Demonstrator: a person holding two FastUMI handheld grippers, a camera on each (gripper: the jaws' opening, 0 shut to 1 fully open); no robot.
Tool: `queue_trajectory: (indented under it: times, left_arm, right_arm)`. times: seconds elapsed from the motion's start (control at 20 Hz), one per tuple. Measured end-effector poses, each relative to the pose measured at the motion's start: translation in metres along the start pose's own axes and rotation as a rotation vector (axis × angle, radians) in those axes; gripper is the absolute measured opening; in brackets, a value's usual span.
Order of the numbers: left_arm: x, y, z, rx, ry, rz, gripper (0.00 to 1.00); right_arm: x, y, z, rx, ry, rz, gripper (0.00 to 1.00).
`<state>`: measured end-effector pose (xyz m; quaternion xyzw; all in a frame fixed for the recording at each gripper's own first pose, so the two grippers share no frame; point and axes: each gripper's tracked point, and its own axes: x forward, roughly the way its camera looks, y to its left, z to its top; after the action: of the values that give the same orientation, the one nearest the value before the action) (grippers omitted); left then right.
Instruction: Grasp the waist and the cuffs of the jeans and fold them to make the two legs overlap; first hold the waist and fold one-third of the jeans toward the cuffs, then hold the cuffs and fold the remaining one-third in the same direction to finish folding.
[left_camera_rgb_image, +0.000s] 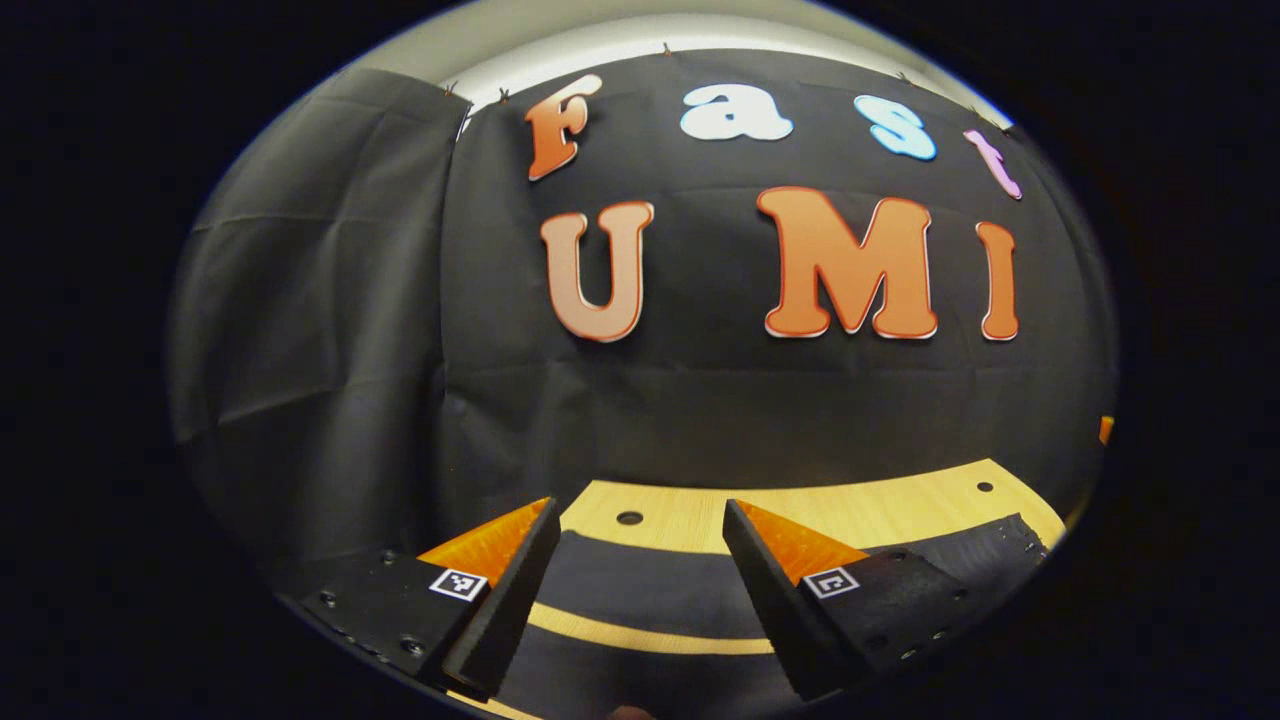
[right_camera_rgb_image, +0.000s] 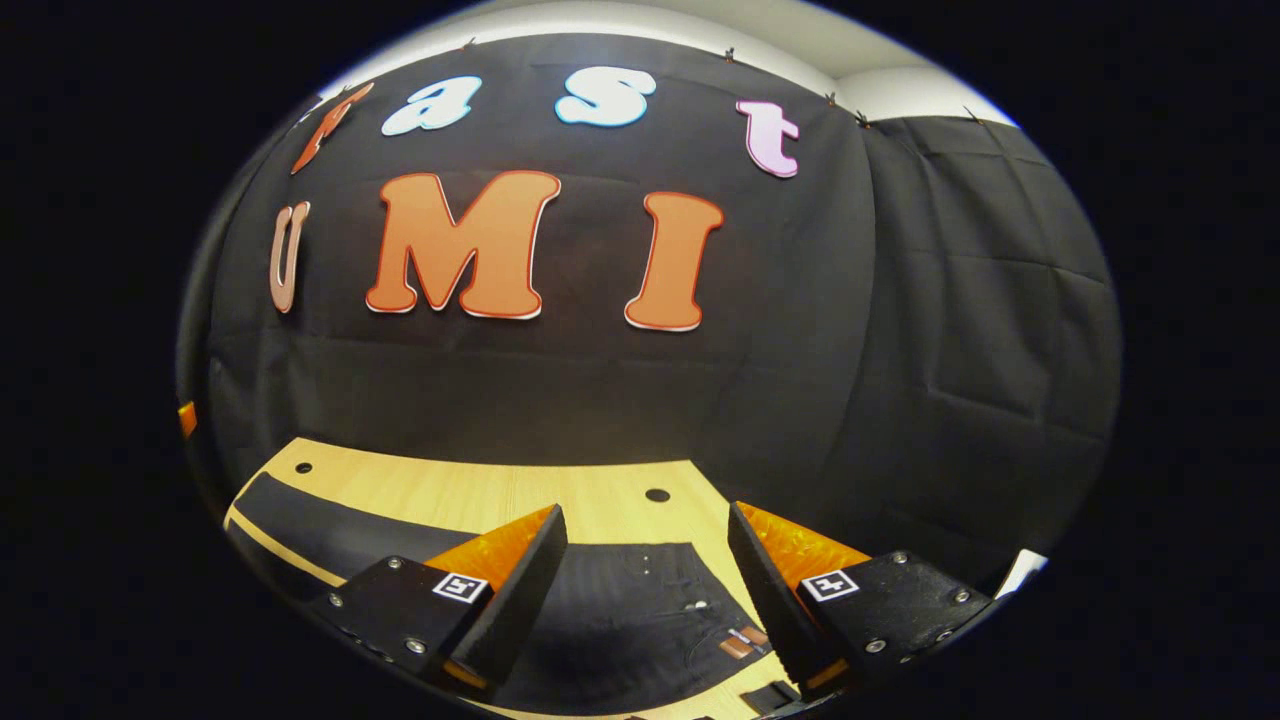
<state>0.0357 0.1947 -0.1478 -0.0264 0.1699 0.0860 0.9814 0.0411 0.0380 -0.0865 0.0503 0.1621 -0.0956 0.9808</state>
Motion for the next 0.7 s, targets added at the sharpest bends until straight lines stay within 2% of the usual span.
queue_trajectory:
  times: [0.25, 0.4, 0.55, 0.7]
  left_arm:
    - [0.023, 0.045, -0.055, -0.037, 0.176, 0.021, 0.99]
    - [0.035, 0.070, -0.097, -0.039, 0.311, 0.031, 0.99]
    - [0.036, 0.094, -0.139, -0.066, 0.463, 0.074, 0.99]
    - [0.033, 0.119, -0.177, -0.110, 0.612, 0.160, 0.99]
  right_arm:
    - [0.000, -0.012, -0.039, 0.045, 0.137, -0.077, 0.98]
    - [-0.001, -0.027, -0.076, 0.050, 0.262, -0.124, 0.98]
    - [0.005, -0.035, -0.117, 0.113, 0.403, -0.124, 0.98]
    - [0.011, -0.047, -0.165, 0.187, 0.573, -0.134, 0.99]
